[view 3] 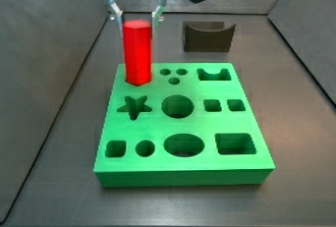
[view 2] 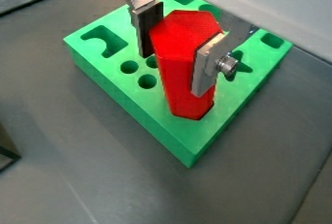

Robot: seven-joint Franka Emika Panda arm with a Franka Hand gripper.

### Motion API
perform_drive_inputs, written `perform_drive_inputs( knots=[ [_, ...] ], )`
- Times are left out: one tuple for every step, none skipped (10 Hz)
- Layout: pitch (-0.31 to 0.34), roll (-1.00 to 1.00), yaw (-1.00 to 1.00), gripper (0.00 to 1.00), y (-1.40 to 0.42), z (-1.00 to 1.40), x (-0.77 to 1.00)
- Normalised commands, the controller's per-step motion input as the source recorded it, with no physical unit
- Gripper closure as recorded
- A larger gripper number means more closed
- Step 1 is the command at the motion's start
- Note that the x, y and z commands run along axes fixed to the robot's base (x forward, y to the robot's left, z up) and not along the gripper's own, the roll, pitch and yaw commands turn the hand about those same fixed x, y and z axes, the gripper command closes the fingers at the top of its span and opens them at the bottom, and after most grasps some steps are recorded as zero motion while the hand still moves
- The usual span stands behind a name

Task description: Insert the hexagon object.

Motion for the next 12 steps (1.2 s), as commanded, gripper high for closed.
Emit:
perform_drive_inputs(
  knots=[
    [0.134, 0.5, -0.02, 1.0, -0.07, -0.07, 0.32],
    [0.044, 0.5, 0.0, 1.0, -0.17, -0.31, 0.23],
    [0.0, 0.38, 0.0, 1.0, -0.23, -0.64, 0.02],
    [0.0, 0.29, 0.0, 1.0, -0.21, -0.82, 0.0],
    [-0.016, 0.13, -0.04, 1.0, -0.34, -1.0, 0.01],
    [-0.014, 0.02, -0.11, 1.0, -0.24, -1.0, 0.0],
    [-0.016, 0.03, -0.08, 1.0, -0.16, -1.0, -0.03],
    [-0.037, 0.15, -0.09, 1.0, -0.25, -1.0, -0.06],
    [-0.031, 0.19, -0.08, 1.0, -0.2, -1.0, -0.07],
    [-0.063, 0.0, -0.11, 1.0, -0.15, -1.0, -0.02],
    [0.0, -0.06, 0.0, 1.0, 0.0, -0.33, 0.02],
    [0.0, -0.01, 0.0, 1.0, 0.0, 0.0, 0.0]
  ],
)
